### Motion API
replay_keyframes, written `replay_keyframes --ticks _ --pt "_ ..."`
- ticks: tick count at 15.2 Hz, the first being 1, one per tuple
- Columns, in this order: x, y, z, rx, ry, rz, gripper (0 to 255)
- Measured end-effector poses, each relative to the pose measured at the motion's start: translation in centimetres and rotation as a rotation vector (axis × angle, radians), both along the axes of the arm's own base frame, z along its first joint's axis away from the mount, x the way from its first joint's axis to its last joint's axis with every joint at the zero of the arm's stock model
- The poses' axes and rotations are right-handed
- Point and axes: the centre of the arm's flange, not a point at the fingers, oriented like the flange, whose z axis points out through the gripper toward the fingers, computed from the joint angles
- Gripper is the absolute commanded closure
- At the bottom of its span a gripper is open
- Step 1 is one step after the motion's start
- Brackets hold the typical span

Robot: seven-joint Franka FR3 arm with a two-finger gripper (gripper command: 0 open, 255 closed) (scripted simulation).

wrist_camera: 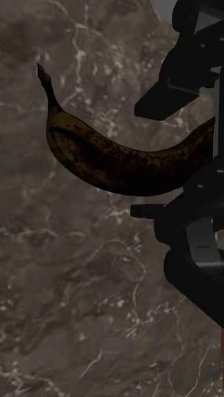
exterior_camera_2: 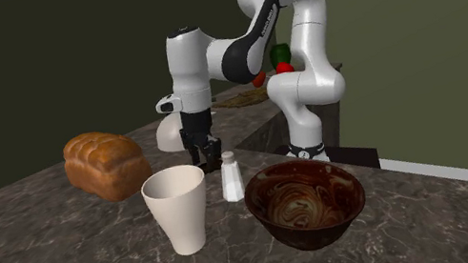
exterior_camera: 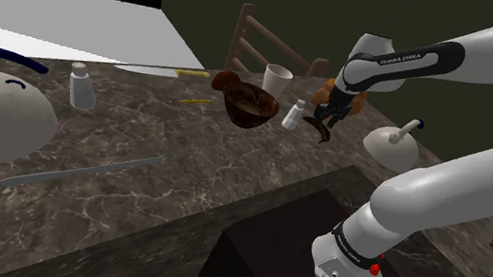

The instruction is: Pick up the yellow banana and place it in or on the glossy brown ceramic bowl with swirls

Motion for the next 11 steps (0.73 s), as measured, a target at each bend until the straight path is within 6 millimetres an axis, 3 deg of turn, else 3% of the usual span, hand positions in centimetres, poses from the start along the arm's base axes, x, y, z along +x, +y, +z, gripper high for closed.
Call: replay_keyframes --ticks 11 --pt "0.0 -0.01 0.79 -0.001 -0.004 0.001 255"
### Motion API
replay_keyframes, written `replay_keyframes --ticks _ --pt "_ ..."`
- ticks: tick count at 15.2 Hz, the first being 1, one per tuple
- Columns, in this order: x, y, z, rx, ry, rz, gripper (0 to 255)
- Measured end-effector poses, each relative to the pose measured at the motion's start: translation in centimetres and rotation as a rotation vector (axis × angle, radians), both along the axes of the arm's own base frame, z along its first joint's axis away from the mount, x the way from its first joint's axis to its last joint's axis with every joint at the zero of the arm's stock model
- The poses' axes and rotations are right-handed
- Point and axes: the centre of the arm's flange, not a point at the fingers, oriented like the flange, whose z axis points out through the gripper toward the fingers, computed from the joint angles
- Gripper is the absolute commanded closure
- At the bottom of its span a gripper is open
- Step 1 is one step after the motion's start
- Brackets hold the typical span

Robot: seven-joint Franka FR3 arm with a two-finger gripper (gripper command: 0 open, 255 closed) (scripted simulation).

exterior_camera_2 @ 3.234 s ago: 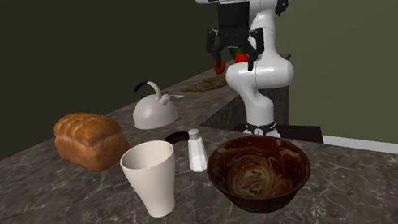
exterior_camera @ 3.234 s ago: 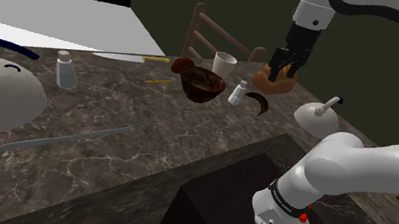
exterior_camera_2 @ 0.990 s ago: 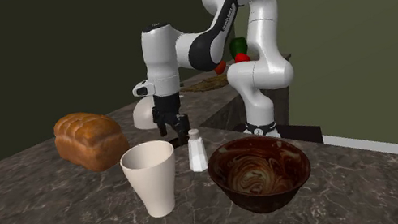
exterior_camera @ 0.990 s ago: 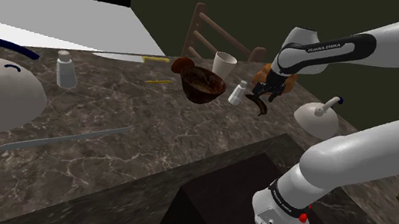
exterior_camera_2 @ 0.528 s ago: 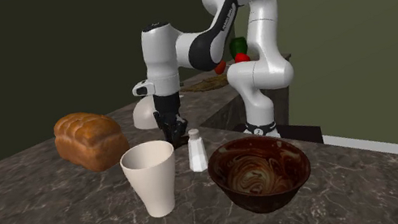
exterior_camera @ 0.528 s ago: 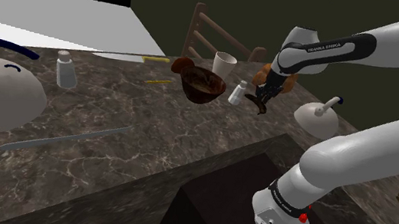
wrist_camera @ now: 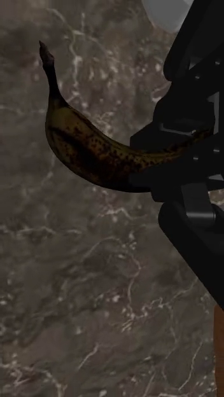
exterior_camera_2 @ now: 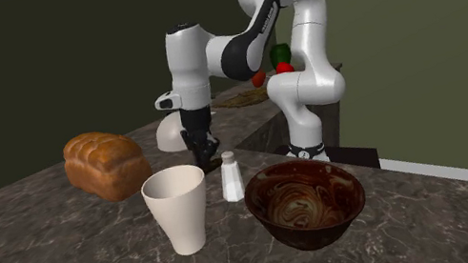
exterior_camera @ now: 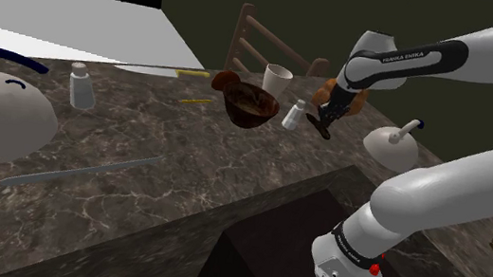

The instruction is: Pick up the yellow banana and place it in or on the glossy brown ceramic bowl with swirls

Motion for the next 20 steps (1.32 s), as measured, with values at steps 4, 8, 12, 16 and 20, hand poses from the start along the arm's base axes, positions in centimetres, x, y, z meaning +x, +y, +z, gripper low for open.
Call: replay_keyframes --ticks 4,8,12,16,20 --pt "0.1 0.0 1.8 0.001 0.003 -0.001 255" --pt "-0.9 2.6 1.9 -0.09 -0.033 -0.097 0" --pt "-1.5 4.1 0.1 -0.152 -0.069 -0.221 0" --pt "-1.5 3.6 -1.8 -0.156 -0.072 -0.23 0" --pt "-1.6 3.6 -2.1 -0.157 -0.073 -0.23 0"
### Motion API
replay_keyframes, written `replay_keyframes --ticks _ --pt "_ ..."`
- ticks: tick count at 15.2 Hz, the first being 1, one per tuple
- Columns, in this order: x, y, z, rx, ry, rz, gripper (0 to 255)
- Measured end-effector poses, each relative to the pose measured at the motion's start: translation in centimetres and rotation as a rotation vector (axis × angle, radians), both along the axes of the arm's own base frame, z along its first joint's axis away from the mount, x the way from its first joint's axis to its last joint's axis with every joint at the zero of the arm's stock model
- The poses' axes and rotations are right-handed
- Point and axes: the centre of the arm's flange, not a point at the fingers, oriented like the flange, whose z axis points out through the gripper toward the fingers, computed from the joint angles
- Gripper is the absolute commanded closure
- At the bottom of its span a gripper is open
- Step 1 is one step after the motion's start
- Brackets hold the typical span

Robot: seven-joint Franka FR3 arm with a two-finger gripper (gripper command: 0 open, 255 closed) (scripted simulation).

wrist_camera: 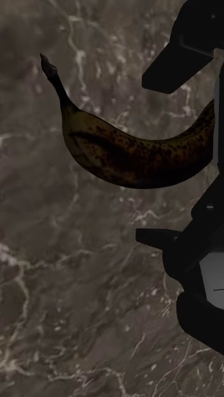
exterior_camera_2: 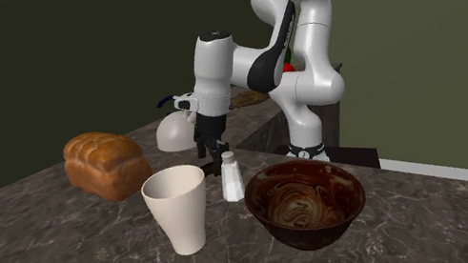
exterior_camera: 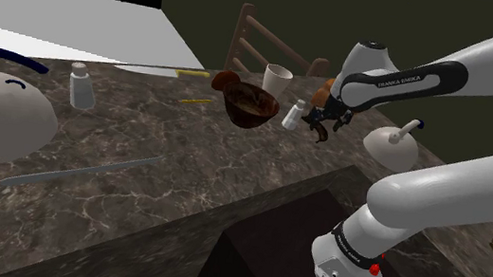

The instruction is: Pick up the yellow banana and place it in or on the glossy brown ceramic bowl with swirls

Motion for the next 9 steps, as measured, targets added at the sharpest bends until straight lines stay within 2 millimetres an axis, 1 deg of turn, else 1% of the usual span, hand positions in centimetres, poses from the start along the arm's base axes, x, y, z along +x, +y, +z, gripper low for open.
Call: replay_keyframes --ticks 3,4,9 --pt "0.0 0.0 -0.02 0.0 0.0 0.0 0" --pt "0.0 0.0 -0.02 0.0 0.0 0.0 255" --pt "0.01 0.0 0.0 0.0 0.0 0.0 255"
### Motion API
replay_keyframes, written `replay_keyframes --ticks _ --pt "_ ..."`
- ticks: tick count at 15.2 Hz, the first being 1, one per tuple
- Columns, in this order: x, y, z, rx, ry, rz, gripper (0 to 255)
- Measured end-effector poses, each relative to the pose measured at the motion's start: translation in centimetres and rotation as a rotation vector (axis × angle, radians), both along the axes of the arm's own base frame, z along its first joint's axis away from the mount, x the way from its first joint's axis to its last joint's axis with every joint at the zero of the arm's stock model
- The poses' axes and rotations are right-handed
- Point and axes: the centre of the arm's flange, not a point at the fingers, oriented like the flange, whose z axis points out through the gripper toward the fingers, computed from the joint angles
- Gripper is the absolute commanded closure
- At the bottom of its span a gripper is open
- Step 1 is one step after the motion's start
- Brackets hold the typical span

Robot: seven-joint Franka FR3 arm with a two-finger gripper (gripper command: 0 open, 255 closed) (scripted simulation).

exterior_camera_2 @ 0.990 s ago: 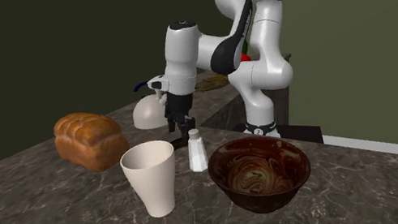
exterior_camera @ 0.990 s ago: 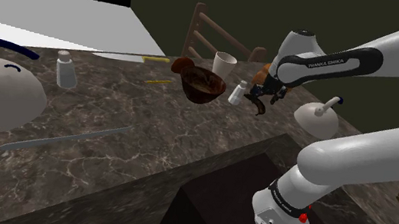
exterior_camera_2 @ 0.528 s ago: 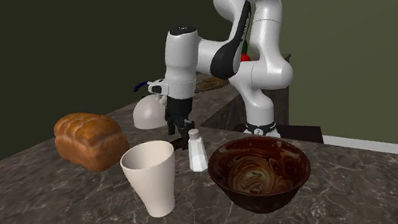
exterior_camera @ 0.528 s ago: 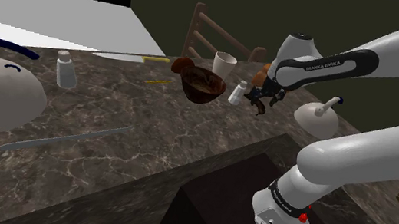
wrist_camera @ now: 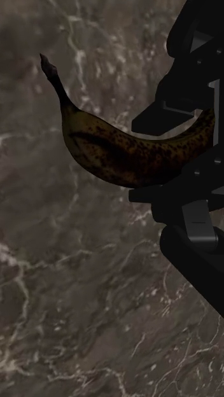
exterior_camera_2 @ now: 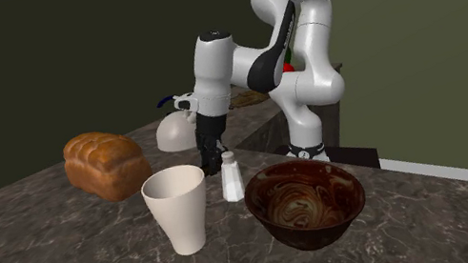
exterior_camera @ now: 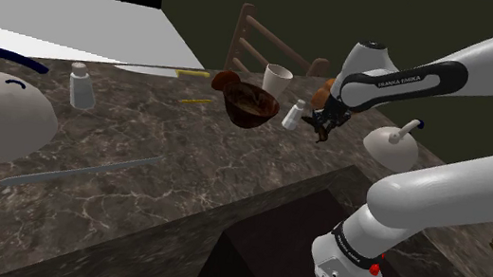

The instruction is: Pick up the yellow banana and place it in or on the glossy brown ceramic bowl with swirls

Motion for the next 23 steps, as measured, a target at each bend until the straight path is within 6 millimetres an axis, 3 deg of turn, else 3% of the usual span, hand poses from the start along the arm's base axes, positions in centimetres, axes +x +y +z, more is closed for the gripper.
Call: replay_keyframes --ticks 6,23 --pt "0.0 0.0 0.2 0.0 0.0 0.0 255" --pt "0.0 0.1 8.9 0.0 0.0 0.0 255"
